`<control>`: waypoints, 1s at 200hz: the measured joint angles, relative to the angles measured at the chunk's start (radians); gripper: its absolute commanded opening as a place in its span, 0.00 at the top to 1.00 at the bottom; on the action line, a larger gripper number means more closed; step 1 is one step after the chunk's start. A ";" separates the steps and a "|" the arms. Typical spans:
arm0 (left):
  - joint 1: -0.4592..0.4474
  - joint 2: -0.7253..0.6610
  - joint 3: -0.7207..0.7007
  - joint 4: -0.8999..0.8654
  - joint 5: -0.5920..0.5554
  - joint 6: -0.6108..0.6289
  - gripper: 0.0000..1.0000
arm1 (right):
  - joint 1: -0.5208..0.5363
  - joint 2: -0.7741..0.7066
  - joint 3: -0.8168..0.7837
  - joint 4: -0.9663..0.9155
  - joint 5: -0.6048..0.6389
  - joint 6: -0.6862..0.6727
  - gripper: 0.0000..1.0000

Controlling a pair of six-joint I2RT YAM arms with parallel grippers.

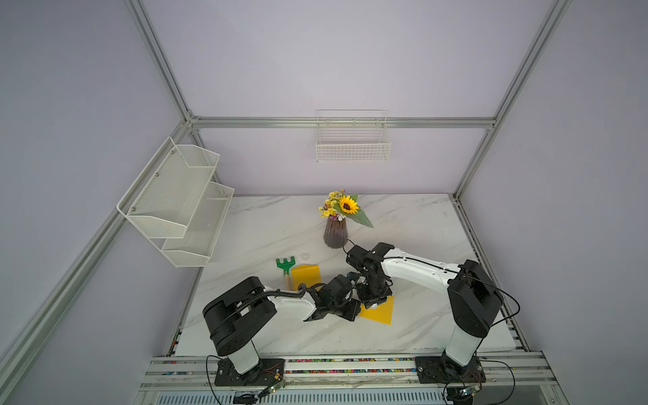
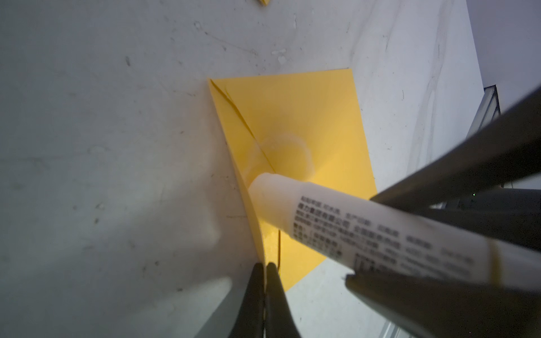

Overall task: Seal the envelope with a glue stick
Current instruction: Apply the envelope at the center of the board.

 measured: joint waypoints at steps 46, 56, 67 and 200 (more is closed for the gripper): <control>0.000 0.000 0.000 0.000 0.000 0.002 1.00 | 0.010 0.014 0.014 -0.057 0.078 -0.008 1.00; 0.000 0.000 0.000 0.000 -0.001 0.003 1.00 | 0.012 0.028 0.029 -0.078 0.103 -0.007 1.00; 0.000 0.000 0.000 0.000 -0.001 0.003 1.00 | 0.014 0.047 0.049 -0.093 0.130 -0.007 1.00; -0.001 -0.023 0.025 -0.094 -0.055 0.035 1.00 | -0.076 -0.039 -0.015 0.075 -0.094 0.018 1.00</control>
